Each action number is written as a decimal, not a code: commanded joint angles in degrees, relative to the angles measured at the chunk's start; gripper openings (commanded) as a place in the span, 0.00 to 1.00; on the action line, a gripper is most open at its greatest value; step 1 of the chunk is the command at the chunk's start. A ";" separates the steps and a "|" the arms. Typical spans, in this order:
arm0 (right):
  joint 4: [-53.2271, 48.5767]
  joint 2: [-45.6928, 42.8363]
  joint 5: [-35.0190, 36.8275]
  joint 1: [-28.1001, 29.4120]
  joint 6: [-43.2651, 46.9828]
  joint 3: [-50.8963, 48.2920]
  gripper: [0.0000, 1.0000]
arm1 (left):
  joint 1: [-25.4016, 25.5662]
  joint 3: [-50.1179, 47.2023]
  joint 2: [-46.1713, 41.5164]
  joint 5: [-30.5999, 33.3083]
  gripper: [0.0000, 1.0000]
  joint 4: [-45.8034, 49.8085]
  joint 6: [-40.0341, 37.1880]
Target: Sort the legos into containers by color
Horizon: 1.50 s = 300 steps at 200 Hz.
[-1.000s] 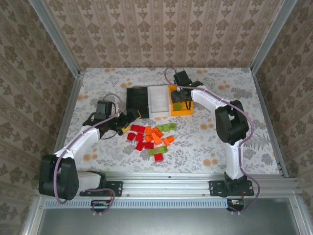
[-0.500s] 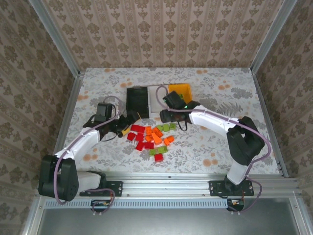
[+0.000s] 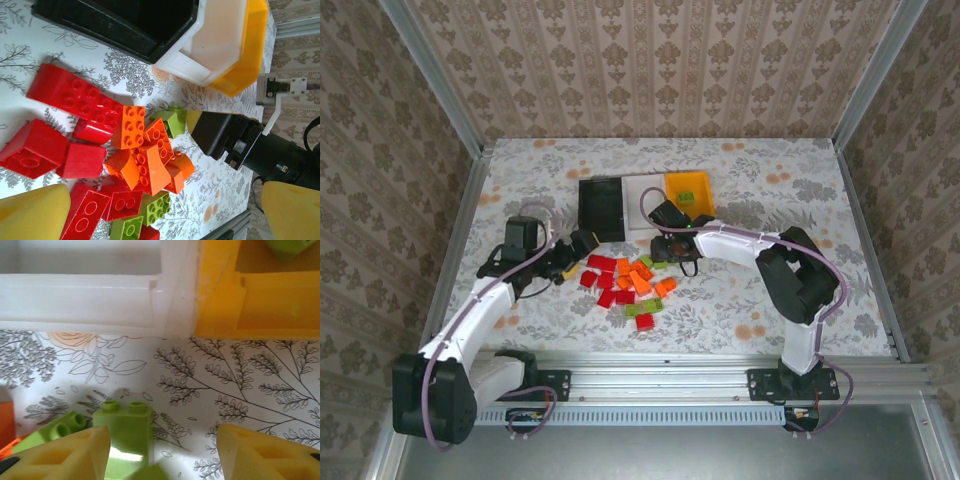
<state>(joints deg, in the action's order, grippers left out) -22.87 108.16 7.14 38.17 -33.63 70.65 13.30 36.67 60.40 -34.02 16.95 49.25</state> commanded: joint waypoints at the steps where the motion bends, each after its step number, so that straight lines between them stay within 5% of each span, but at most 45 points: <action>1: -0.83 1.32 2.01 -0.14 -2.23 0.44 0.58 | -0.70 -1.46 -2.30 -0.35 1.00 2.77 -1.45; 48: -1.15 1.48 2.15 -0.08 -2.32 -0.92 0.51 | -1.41 -3.16 -5.36 -0.33 1.00 3.82 -1.05; 100: 0.94 -5.14 -3.50 0.01 1.49 -5.89 0.64 | -1.52 -3.92 -6.13 -0.43 1.00 3.03 0.00; 177: 2.04 -3.48 -9.96 1.68 3.90 -7.40 0.68 | -0.95 -5.88 -6.69 -0.09 1.00 1.37 1.45; 242: -1.07 -3.12 -2.24 1.90 3.55 -6.73 0.44 | -0.91 -6.88 -8.05 0.25 1.00 2.11 1.55; 300: -1.47 -6.44 0.67 1.95 3.87 -7.26 0.39 | -0.88 -6.71 -7.31 0.36 1.00 1.17 1.63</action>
<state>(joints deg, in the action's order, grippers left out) -21.61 104.25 4.56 39.81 -30.17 62.89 12.29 30.26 53.15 -34.04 19.03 49.98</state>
